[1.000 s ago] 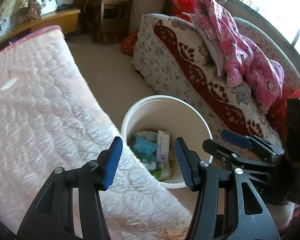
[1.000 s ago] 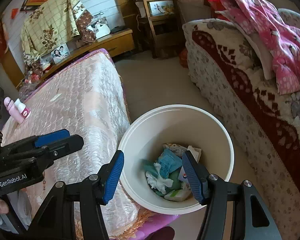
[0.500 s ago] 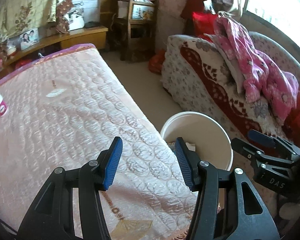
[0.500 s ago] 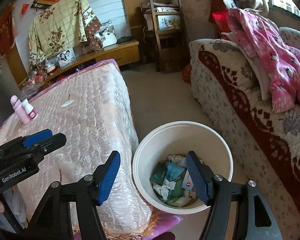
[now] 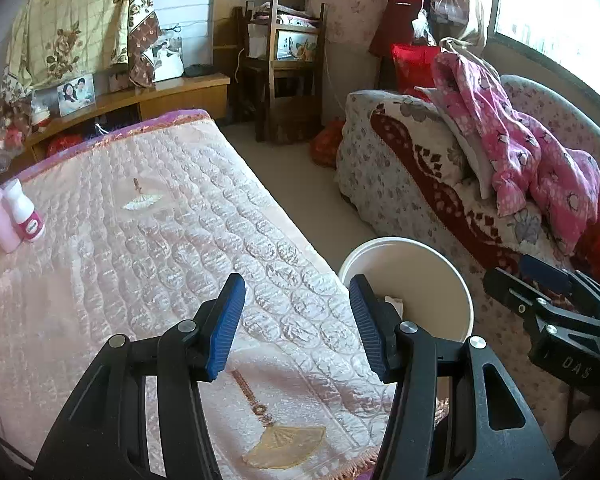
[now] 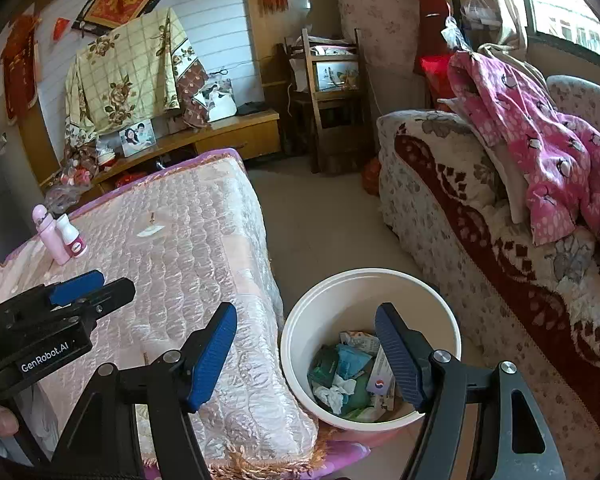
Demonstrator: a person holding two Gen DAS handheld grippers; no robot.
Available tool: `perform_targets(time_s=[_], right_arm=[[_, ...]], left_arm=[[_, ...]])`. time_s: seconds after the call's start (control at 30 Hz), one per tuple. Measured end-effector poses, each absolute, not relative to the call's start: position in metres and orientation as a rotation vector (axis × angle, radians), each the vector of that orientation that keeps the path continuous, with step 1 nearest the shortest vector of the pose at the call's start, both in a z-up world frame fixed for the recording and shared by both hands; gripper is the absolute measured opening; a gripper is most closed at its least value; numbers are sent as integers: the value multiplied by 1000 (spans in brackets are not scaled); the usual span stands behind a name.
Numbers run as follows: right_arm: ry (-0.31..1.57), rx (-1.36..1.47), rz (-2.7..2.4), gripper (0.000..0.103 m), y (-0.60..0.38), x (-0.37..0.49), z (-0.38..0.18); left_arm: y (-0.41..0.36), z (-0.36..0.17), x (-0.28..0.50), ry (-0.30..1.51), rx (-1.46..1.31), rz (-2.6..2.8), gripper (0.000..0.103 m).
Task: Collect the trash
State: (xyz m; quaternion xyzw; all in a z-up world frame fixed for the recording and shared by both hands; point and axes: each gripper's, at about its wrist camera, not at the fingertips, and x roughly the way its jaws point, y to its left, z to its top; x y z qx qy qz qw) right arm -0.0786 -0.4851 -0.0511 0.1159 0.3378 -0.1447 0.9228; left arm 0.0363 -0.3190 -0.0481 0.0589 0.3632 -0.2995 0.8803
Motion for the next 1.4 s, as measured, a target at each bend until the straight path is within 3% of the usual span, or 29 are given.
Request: perform_targets(time_s=[1.4], right_arm=[[670, 223, -327, 72, -483, -87, -40]], left_arm=[[-314, -31, 27, 692, 112, -619, 53]])
